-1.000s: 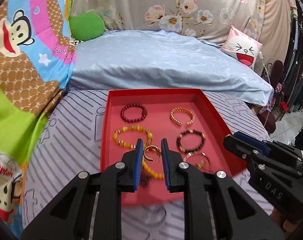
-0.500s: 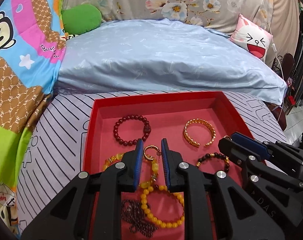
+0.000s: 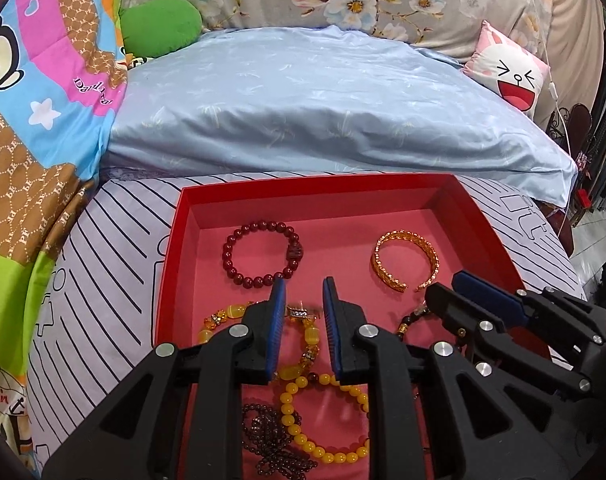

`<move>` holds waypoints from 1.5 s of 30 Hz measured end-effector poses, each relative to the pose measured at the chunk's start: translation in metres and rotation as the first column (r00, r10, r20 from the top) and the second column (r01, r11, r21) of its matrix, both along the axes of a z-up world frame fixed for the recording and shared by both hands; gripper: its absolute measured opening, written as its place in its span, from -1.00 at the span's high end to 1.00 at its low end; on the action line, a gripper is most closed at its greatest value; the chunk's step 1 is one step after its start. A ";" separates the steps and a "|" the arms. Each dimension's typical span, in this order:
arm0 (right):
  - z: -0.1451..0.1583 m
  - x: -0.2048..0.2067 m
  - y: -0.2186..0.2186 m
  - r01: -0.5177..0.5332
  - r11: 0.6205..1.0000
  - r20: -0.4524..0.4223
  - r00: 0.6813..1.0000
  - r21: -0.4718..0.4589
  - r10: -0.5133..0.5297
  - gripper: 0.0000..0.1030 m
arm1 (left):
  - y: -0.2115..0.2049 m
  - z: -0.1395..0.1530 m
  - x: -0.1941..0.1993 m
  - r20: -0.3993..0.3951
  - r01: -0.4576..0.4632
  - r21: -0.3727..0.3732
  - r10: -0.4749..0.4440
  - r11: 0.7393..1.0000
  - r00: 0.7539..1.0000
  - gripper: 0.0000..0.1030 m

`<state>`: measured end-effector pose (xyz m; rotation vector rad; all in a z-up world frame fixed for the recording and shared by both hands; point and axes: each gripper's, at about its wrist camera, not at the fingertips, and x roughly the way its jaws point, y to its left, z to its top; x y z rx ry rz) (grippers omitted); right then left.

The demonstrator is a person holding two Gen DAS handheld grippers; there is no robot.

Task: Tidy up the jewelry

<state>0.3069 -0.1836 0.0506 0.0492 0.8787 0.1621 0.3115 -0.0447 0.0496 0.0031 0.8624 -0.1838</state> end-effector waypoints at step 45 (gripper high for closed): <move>0.037 -0.098 -0.009 0.060 0.998 0.077 0.995 -0.018 -0.059 0.32 | -0.001 0.036 -0.094 0.081 -0.052 0.055 0.047 0.997 0.996 0.00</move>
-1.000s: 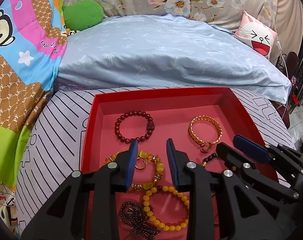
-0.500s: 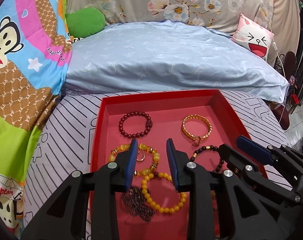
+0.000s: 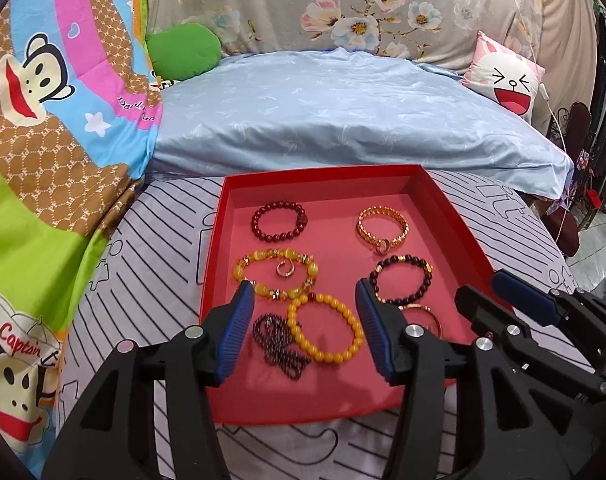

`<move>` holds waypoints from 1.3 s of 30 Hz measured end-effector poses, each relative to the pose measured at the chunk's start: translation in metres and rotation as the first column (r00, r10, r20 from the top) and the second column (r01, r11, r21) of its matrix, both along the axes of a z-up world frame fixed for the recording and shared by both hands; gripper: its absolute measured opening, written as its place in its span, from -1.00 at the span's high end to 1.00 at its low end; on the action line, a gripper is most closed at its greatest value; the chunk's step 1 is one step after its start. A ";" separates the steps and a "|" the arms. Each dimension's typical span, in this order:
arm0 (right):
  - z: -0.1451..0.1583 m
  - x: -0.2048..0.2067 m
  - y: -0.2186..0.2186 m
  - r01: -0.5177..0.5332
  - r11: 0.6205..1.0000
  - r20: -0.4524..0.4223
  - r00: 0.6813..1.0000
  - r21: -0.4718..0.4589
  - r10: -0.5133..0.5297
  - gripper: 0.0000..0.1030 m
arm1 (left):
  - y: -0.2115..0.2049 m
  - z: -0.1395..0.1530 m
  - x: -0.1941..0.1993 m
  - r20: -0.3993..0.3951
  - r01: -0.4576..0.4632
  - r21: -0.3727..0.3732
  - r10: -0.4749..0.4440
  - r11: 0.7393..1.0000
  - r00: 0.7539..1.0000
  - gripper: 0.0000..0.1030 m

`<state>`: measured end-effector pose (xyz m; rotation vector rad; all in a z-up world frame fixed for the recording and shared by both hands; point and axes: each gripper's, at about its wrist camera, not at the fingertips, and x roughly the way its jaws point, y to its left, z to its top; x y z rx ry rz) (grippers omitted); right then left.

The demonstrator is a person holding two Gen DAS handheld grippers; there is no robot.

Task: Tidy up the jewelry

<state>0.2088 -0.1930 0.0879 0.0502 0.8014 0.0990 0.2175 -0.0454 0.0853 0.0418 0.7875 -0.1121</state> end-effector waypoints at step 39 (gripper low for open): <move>0.001 -0.069 -0.011 0.097 0.995 -0.020 0.995 -0.034 -0.097 -0.60 | 0.029 -0.009 -0.062 -0.056 -0.099 -0.009 0.099 0.995 0.994 -0.83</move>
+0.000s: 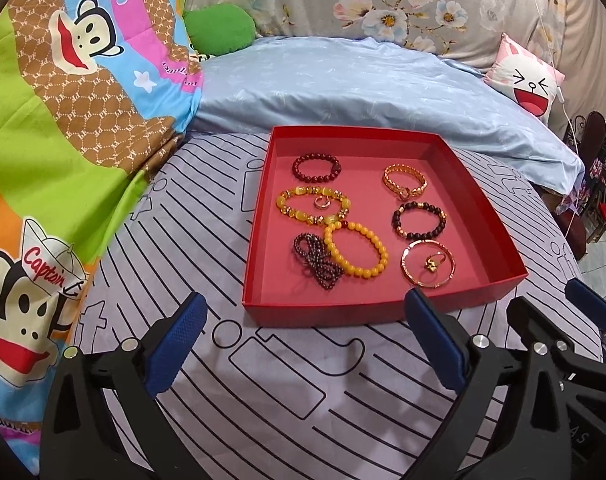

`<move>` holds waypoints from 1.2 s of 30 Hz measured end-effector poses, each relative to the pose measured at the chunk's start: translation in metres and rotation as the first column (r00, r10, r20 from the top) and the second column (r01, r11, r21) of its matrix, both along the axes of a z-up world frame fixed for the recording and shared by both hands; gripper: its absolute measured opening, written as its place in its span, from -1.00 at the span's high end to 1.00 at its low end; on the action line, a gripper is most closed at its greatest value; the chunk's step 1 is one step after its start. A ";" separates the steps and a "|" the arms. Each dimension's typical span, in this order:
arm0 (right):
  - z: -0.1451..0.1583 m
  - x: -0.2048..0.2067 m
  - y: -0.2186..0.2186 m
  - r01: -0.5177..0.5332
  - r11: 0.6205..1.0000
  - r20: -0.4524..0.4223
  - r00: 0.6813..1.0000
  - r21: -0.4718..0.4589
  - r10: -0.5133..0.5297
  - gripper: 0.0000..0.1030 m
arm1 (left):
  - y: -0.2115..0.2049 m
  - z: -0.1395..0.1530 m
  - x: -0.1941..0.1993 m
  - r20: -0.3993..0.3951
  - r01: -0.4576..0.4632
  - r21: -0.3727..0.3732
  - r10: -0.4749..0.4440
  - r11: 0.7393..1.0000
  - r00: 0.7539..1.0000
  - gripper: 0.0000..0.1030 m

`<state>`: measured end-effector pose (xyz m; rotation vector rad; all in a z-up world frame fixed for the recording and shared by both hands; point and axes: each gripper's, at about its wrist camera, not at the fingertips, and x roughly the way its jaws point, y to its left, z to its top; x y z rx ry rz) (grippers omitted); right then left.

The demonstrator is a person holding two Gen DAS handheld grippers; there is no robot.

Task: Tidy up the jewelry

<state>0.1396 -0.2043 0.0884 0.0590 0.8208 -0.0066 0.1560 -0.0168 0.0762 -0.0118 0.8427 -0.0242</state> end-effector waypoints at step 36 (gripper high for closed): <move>0.000 -0.005 -0.001 0.014 1.000 0.036 0.999 -0.026 -0.013 -0.77 | -0.004 0.001 0.000 0.014 -0.011 0.026 0.011 1.000 1.000 -0.83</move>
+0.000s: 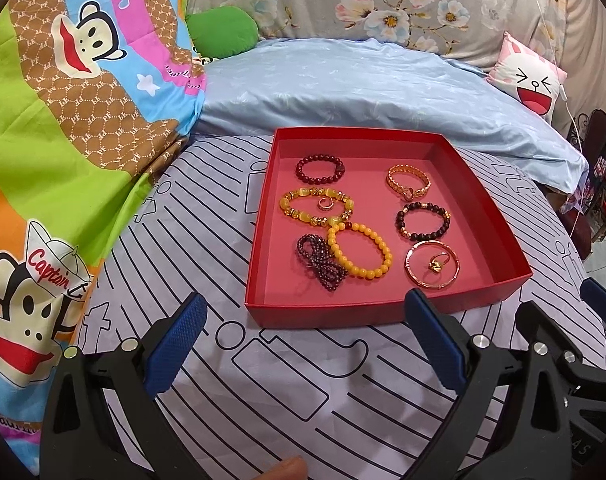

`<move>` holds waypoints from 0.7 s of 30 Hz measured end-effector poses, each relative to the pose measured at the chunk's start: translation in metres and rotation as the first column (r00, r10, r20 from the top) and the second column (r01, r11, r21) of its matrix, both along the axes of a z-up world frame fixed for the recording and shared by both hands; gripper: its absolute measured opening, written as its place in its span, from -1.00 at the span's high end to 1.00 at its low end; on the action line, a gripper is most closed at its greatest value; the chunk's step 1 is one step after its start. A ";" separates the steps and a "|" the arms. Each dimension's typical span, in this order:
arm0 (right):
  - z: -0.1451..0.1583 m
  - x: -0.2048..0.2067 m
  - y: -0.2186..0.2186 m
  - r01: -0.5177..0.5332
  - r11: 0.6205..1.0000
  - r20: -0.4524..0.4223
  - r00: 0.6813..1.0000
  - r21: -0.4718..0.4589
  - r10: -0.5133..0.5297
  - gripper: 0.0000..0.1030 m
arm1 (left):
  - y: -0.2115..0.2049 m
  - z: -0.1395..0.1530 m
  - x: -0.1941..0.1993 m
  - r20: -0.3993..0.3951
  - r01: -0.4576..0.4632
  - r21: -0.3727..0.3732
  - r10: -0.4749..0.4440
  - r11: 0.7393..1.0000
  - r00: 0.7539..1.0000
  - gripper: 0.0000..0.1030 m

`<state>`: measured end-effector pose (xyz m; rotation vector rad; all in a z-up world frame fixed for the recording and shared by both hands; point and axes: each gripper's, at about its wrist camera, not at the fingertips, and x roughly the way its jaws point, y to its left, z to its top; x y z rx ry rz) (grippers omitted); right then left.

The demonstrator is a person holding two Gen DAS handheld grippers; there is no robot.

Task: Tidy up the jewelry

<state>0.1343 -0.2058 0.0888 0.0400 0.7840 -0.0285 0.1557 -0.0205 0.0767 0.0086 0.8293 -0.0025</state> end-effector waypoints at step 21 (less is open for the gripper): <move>-0.002 0.000 -0.001 0.005 1.000 -0.005 1.000 0.010 -0.005 -0.87 | 0.001 0.002 -0.001 0.015 -0.022 -0.007 0.022 1.000 1.000 -0.84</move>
